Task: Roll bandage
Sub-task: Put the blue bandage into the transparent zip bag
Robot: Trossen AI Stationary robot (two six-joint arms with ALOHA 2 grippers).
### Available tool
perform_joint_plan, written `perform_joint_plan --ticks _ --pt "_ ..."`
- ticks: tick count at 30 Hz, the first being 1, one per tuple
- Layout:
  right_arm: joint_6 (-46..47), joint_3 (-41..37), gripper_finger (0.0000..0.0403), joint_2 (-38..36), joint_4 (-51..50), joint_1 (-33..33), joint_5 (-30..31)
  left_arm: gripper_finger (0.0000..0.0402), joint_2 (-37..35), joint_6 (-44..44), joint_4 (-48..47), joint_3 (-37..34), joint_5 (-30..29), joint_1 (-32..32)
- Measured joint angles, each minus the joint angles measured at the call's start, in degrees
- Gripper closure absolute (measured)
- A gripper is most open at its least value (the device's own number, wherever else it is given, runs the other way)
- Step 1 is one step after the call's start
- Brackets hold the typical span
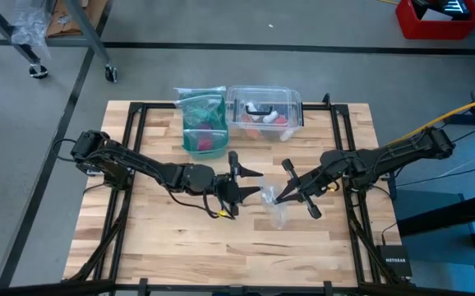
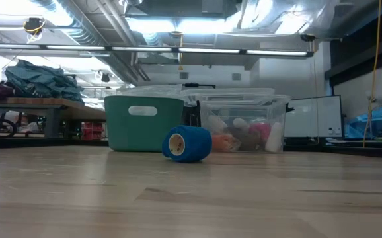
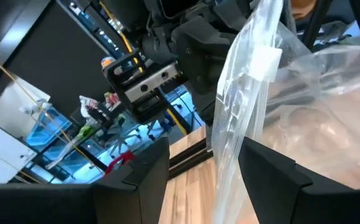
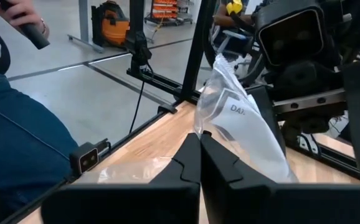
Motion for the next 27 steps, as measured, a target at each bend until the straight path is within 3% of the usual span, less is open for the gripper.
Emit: perform_joint_plan --ticks 3,9,21,27 --pt "0.0 0.0 0.0402 -0.02 0.03 0.0 0.0 0.0219 0.0 0.07 0.46 0.0 0.5 0.12" --pt "-0.39 0.0 0.0402 0.63 3.58 0.0 0.0 0.0219 0.07 -1.28 0.54 0.0 7.6 1.57" --pt "-1.53 0.0 0.0402 3.35 5.93 -0.02 0.02 0.022 0.81 -8.33 0.46 0.0 7.84 3.89" --pt "-1.53 0.0 0.0402 3.3 5.94 -0.02 0.02 0.026 0.81 -6.24 0.3 0.0 15.57 3.38"
